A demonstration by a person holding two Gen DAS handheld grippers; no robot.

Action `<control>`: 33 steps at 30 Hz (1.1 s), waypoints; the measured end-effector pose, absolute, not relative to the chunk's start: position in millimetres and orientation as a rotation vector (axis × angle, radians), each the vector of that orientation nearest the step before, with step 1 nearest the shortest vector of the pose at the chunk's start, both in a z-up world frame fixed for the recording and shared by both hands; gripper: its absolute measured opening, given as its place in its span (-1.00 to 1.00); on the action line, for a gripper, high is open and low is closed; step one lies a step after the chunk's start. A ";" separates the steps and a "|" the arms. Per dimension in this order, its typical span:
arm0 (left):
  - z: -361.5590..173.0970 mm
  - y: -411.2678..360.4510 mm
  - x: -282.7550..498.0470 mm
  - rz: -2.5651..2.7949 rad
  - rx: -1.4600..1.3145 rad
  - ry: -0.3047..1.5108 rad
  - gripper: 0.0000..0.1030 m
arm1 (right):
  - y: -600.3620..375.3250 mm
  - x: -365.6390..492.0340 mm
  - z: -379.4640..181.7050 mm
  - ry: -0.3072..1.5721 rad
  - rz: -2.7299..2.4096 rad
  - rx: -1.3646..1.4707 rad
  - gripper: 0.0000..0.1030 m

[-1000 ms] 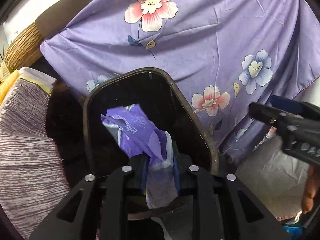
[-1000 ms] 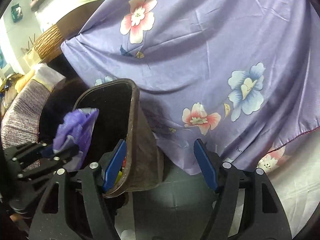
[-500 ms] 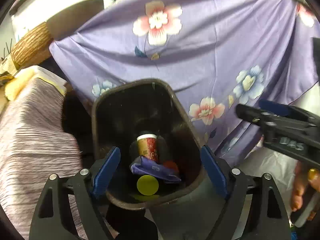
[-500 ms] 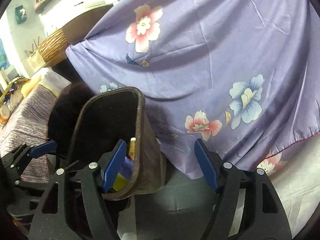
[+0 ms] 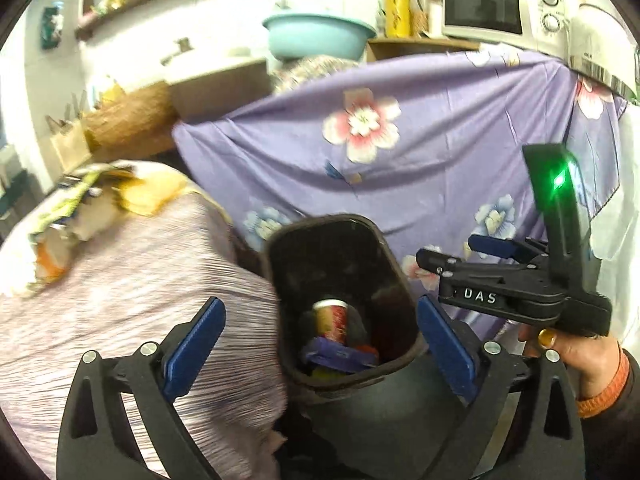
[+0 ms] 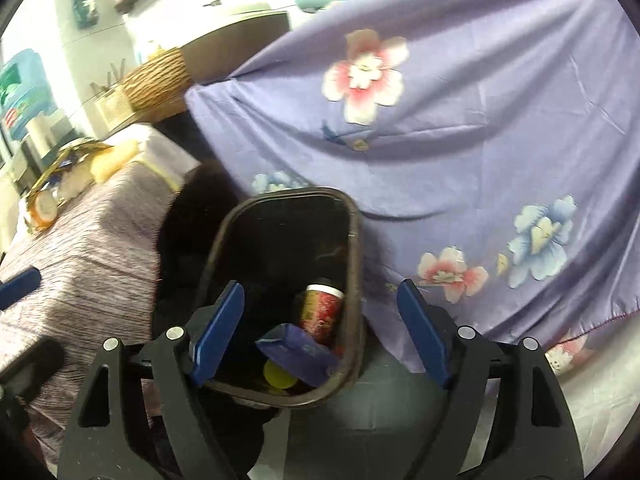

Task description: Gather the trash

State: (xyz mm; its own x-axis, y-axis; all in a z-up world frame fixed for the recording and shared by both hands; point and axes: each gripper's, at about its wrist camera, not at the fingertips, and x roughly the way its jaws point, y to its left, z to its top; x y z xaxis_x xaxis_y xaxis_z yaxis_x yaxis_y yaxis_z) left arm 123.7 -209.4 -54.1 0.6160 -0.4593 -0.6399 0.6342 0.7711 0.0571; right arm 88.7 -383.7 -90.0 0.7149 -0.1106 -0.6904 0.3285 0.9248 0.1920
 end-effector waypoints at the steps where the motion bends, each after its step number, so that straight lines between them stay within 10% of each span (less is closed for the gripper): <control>1: -50.3 -203.4 122.6 -0.630 0.288 0.638 0.89 | -376.9 90.9 -87.9 0.737 -0.232 0.302 0.56; 19: -24.4 -104.5 160.8 -0.273 0.562 0.432 0.89 | -288.7 132.0 -52.9 0.711 0.032 0.170 0.57; 33: -32.0 -111.7 251.2 -0.193 0.687 0.425 0.53 | -260.0 152.2 -42.5 0.712 0.104 0.132 0.57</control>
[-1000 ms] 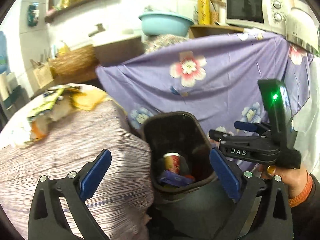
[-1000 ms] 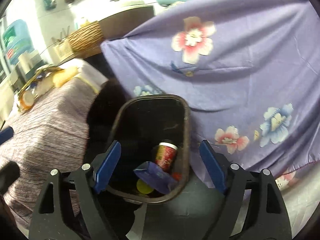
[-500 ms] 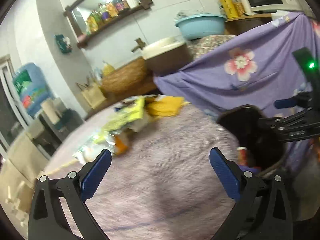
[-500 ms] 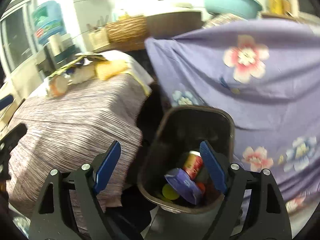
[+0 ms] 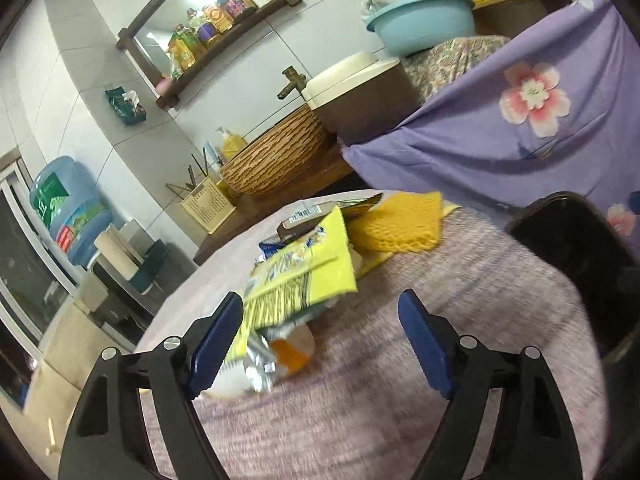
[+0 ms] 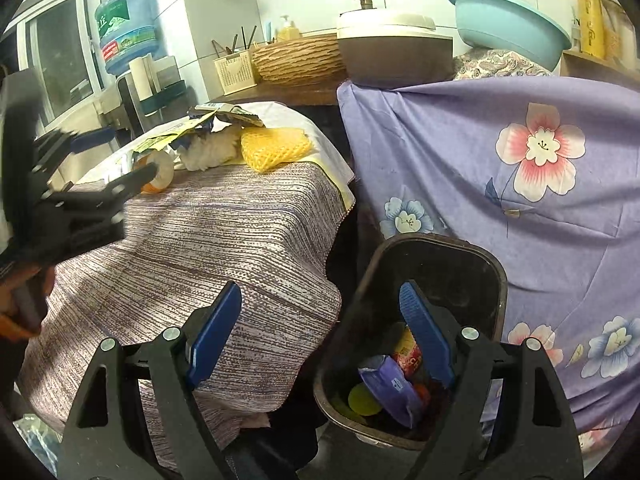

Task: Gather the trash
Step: 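Grasp the yellow snack bag with the left tool while the right tool grasps the yellow foam net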

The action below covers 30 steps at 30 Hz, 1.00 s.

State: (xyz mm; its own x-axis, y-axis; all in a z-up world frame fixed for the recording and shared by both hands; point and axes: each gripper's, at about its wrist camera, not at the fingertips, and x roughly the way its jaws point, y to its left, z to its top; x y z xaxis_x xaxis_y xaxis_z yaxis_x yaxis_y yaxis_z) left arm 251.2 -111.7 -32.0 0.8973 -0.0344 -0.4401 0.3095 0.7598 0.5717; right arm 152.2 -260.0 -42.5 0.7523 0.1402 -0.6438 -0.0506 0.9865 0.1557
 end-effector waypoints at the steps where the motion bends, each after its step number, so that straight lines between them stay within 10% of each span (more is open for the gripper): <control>1: -33.8 -114.0 257.7 -0.186 0.693 0.428 0.52 | -260.4 153.3 -43.1 0.716 0.105 0.133 0.57; 6: -39.7 -120.8 284.6 -0.146 0.722 0.432 0.34 | -257.4 160.5 -43.5 0.722 0.111 0.125 0.57; 11: -36.2 -112.9 293.4 -0.141 0.654 0.465 -0.59 | -250.7 167.6 -41.5 0.714 0.126 0.109 0.57; 14: -27.5 -101.5 282.7 -0.123 0.611 0.427 -0.77 | -245.4 174.4 -39.3 0.698 0.142 0.096 0.57; 30: 36.0 -39.6 230.4 -0.122 0.360 0.318 -0.89 | -179.1 268.6 -23.0 0.664 0.257 -0.148 0.53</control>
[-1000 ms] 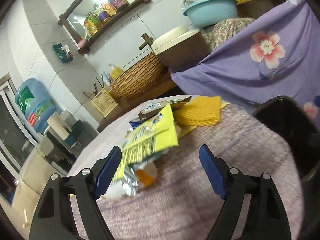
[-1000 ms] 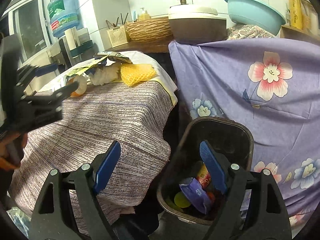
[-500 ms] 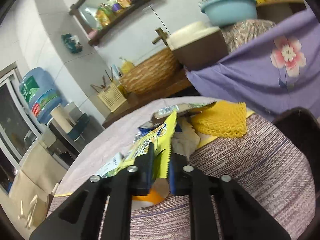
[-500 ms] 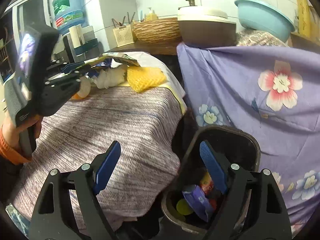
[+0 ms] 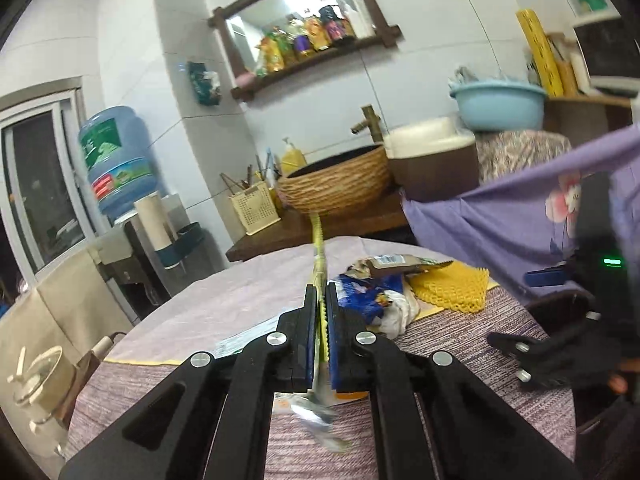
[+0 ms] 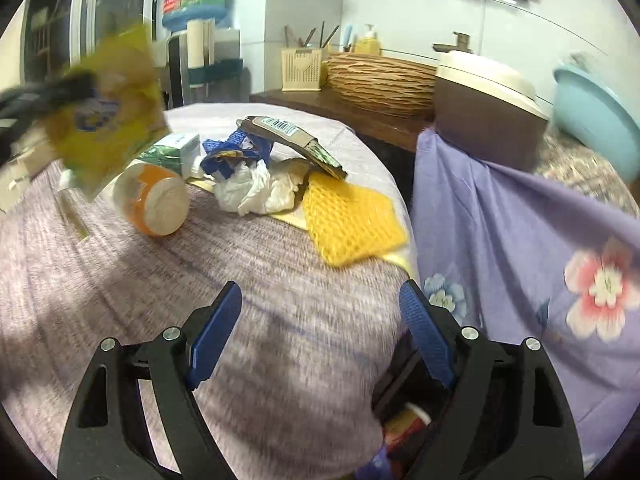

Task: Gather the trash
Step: 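Grasp the yellow snack bag with the left tool while the right tool grasps the yellow foam net, then carry the yellow foam net over the bin with the right tool while the left tool carries the snack bag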

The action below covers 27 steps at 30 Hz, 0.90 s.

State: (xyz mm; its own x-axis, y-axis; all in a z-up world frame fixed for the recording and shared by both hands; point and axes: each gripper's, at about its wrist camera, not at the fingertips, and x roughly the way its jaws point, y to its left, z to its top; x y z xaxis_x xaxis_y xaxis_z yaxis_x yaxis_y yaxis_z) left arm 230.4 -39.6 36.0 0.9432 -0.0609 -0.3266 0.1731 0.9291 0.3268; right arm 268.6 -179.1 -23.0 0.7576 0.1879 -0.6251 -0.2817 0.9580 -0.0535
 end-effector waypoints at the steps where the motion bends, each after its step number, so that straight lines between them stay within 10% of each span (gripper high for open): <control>1: 38.2 -35.1 226.9 -0.124 0.345 0.317 -0.89 | -178.3 275.3 -23.2 0.674 0.259 -0.145 0.44; 10: 51.5 -4.1 193.3 -0.118 0.253 0.291 -0.89 | -162.5 328.1 -35.7 0.753 0.237 -0.199 0.12; 17: 49.2 9.5 179.7 -0.104 0.190 0.306 -0.89 | -161.6 329.7 -37.7 0.760 0.213 -0.193 -0.68; 27: 42.2 12.5 155.5 -0.125 0.109 0.333 -0.89 | -173.6 274.8 -20.0 0.713 0.271 -0.106 -0.75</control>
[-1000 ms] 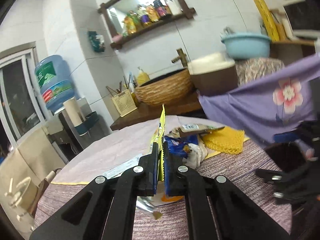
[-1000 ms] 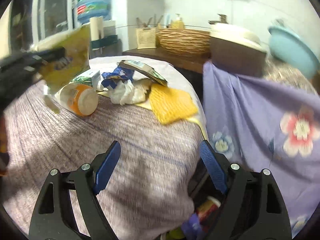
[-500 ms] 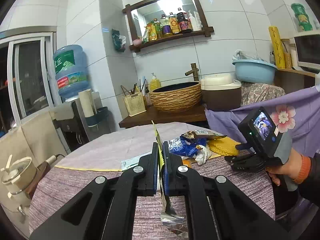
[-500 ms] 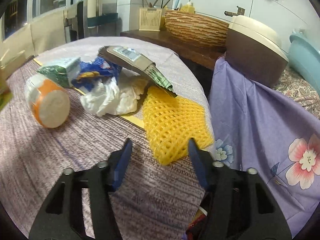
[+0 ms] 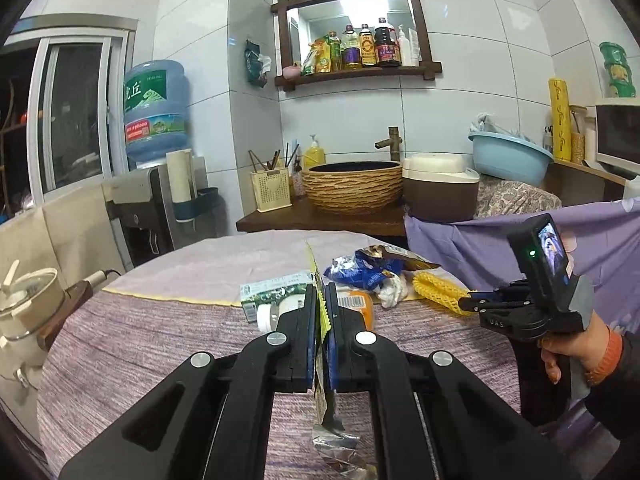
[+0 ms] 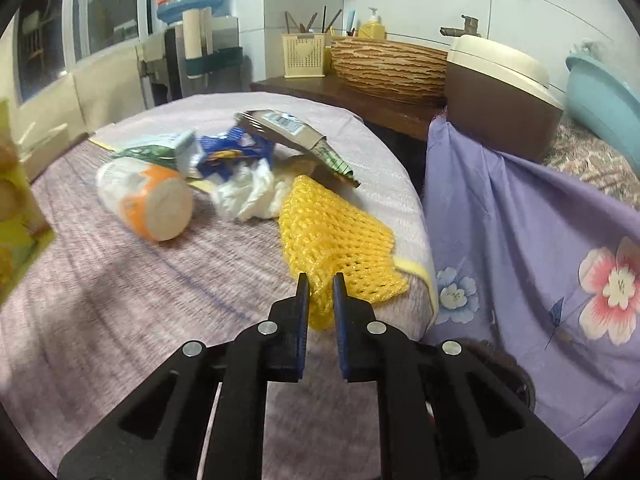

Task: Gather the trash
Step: 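Carry the yellow foam net over the bin with the right tool while the left tool carries the snack bag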

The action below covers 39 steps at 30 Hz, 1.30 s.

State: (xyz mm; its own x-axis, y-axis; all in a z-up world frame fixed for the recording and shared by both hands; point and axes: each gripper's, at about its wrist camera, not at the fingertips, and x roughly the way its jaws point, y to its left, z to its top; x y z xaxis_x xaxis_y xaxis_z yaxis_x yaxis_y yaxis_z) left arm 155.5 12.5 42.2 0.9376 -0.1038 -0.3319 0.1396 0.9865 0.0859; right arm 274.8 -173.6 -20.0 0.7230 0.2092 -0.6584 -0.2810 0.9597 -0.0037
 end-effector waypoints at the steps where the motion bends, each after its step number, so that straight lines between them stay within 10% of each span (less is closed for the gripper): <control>1: 40.8 11.9 153.2 -0.129 0.105 0.336 -0.89 | -173.9 268.6 -18.4 0.706 0.273 -0.100 -0.75; 23: 25.7 -119.0 119.2 -0.539 0.074 0.377 -0.89 | -298.8 119.2 -22.8 0.645 0.033 0.162 -0.75; 39: -79.4 -262.4 167.1 -0.717 0.184 0.643 -0.89 | -386.6 80.5 -82.3 0.739 -0.166 0.281 -0.75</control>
